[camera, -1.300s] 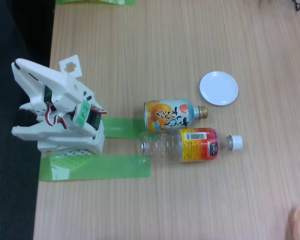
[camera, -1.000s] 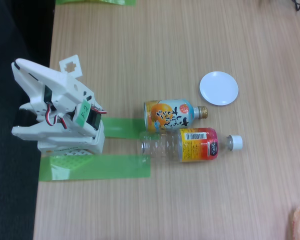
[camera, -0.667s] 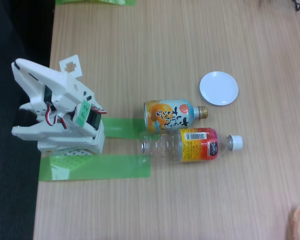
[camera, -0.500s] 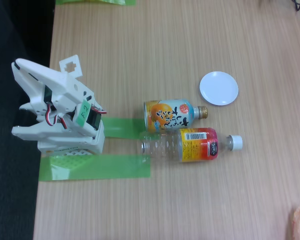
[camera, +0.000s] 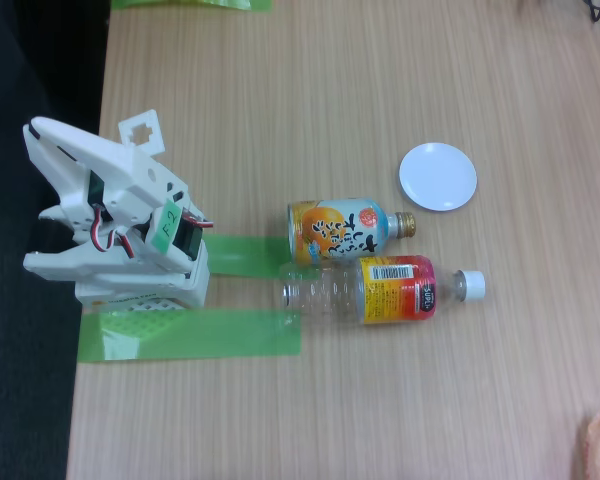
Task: Pick up the plastic bottle and stand it up on the white place
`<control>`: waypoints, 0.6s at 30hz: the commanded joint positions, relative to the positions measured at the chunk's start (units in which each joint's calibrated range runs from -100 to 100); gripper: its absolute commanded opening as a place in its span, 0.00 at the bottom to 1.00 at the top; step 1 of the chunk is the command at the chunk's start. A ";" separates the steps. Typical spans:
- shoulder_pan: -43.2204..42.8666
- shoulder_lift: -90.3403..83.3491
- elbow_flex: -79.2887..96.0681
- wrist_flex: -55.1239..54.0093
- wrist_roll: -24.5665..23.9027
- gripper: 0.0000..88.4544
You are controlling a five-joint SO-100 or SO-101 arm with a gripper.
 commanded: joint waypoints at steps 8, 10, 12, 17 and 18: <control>0.22 0.00 0.27 -1.27 0.09 0.02; 0.22 0.00 0.27 -1.18 0.14 0.02; 0.22 0.00 0.27 -1.01 0.20 0.02; 0.22 0.00 0.27 -0.84 0.20 0.01; 0.22 0.00 0.27 -0.75 0.14 0.01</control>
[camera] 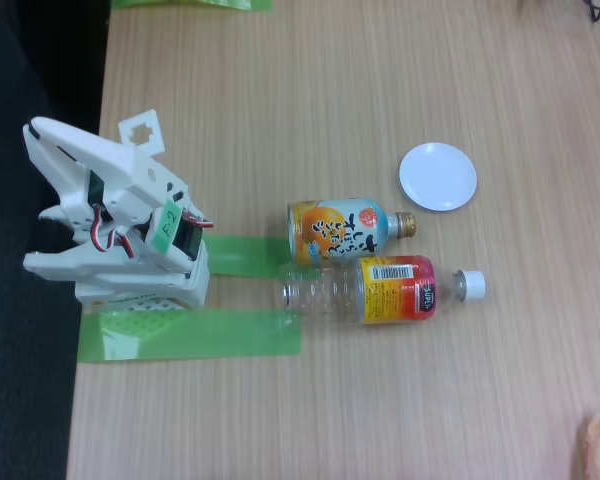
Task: Pick up the plastic bottle and stand it up on the white place
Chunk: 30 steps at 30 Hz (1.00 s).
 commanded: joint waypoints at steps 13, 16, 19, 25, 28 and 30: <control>0.22 0.00 0.27 7.49 0.25 0.02; 0.22 0.00 0.27 7.66 0.25 0.02; 0.22 0.00 0.27 7.75 0.25 0.02; 0.22 0.00 0.27 7.75 0.25 0.02; 0.22 0.00 0.27 7.75 0.25 0.02; 0.22 0.00 0.27 7.75 0.25 0.02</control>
